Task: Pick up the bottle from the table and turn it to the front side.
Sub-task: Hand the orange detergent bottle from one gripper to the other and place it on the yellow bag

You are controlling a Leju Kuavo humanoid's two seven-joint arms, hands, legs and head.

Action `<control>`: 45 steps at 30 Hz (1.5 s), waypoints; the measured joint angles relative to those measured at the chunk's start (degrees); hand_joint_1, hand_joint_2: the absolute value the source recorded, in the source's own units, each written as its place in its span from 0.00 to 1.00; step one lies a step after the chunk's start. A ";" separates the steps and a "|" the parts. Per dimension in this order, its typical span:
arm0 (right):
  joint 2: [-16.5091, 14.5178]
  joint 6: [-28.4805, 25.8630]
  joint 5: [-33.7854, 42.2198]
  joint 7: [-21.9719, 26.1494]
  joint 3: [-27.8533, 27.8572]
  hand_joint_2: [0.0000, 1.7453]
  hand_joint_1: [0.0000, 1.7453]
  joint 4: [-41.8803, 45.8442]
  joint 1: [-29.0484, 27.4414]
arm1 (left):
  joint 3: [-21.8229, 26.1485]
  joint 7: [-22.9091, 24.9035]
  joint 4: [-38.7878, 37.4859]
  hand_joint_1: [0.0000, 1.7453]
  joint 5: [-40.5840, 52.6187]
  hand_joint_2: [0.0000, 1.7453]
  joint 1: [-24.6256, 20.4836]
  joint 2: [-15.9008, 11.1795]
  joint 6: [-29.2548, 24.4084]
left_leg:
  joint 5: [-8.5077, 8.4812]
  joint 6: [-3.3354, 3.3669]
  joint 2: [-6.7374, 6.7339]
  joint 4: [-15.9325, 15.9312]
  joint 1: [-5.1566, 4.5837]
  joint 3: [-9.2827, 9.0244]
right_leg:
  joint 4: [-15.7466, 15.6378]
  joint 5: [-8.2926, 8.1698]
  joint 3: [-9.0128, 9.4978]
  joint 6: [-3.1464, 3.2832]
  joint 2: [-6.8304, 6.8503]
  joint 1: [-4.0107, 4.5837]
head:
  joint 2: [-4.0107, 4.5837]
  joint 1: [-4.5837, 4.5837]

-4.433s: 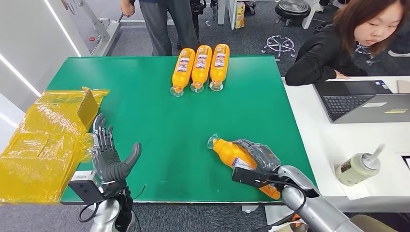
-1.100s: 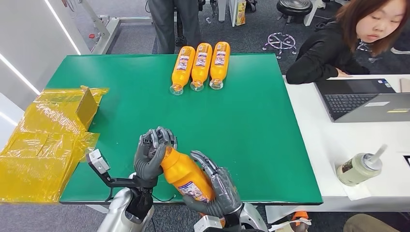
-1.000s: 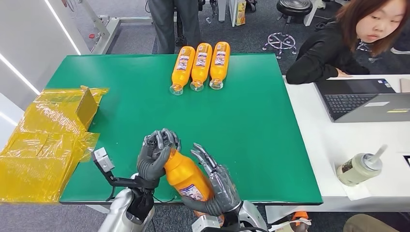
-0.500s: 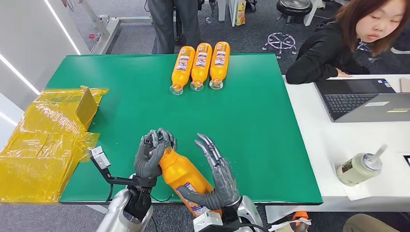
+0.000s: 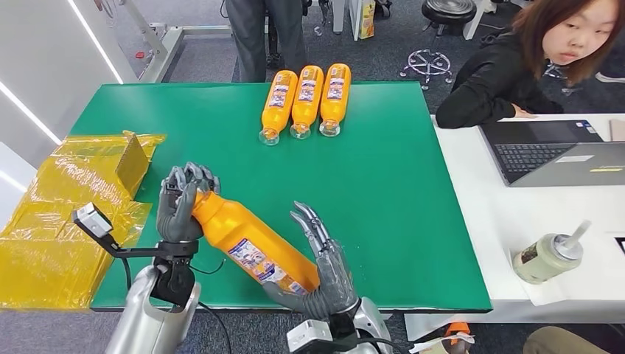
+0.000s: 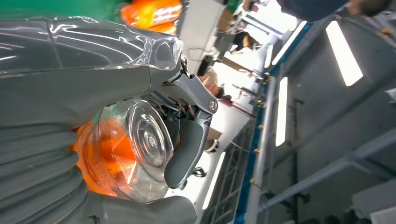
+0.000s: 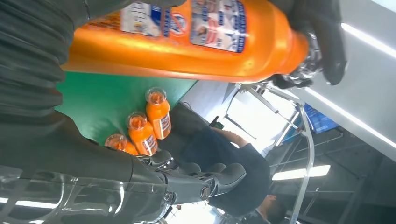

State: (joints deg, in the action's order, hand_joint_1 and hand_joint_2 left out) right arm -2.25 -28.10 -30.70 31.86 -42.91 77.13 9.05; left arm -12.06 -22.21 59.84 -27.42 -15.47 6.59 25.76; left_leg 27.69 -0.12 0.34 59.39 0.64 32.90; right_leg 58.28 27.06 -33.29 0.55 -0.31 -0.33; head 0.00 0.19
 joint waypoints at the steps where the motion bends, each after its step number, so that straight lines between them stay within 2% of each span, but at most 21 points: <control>1: -0.05 0.02 0.11 0.01 0.00 1.00 0.00 -0.10 0.14 | 0.37 -0.03 0.48 1.00 0.40 1.00 -0.28 -0.33 -0.54 | 0.00 0.00 0.00 0.00 0.00 0.00 | 0.00 0.00 0.00 0.00 0.00 0.00 | 0.00 0.00; 9: -0.11 -0.39 2.59 0.46 0.00 1.00 0.00 -1.48 0.77 | 2.63 -1.19 2.66 1.00 13.18 1.00 -3.34 -5.04 -9.69 | -0.06 -0.04 -0.01 0.00 0.01 -0.01 | 0.02 -0.03 -0.01 0.04 -0.01 0.00 | 0.00 0.00; 20: 0.55 -2.29 5.52 2.69 0.00 1.00 0.00 -3.00 -1.02 | 3.57 -1.28 1.23 1.00 26.80 1.00 -10.03 -16.39 -16.36 | -0.09 -0.10 -0.07 0.00 0.03 -0.01 | 0.06 -0.03 -0.09 0.06 -0.08 0.02 | 0.00 0.01; 28: 1.67 -3.18 8.10 4.93 0.75 1.00 0.00 -4.12 -3.64 | 0.80 4.95 0.35 1.00 42.35 1.00 -14.19 -26.06 -21.78 | -0.09 -0.10 -0.18 0.00 0.03 0.01 | 0.06 -0.05 -0.17 0.08 -0.21 0.05 | 0.00 0.02; 35: 1.68 -3.42 7.71 4.16 2.14 1.00 0.00 -3.76 -6.55 | -3.57 8.39 -2.19 1.00 51.85 1.00 -18.78 -32.51 -23.32 | -0.09 -0.10 -0.29 -0.01 0.03 0.01 | 0.07 -0.08 -0.20 0.12 -0.28 0.05 | 0.00 0.02; 39: 1.69 -4.03 6.84 3.22 2.91 1.00 0.00 -2.37 -8.77 | -6.35 9.47 -4.45 1.00 58.92 1.00 -20.81 -34.16 -27.63 | -0.09 -0.11 -0.27 0.00 0.02 0.03 | 0.06 -0.08 -0.21 0.12 -0.28 0.04 | 0.00 0.02; 45: 1.75 -4.27 6.70 1.68 3.49 1.00 0.00 -0.32 -10.00 | -11.08 11.84 -12.39 1.00 69.27 1.00 -22.56 -32.87 -36.93 | -0.09 -0.10 -0.37 0.00 -0.01 0.01 | 0.05 -0.11 -0.22 0.16 -0.35 0.02 | 0.00 0.02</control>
State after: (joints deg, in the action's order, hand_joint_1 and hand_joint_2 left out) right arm -0.50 -32.38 -24.00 33.54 -39.42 76.81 -0.95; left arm -23.14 -10.37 47.45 41.85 -38.03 -26.28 -11.17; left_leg 27.60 -0.23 -0.03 59.39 0.63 32.91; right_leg 58.33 26.95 -33.51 0.70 -0.66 -0.32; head 0.00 0.21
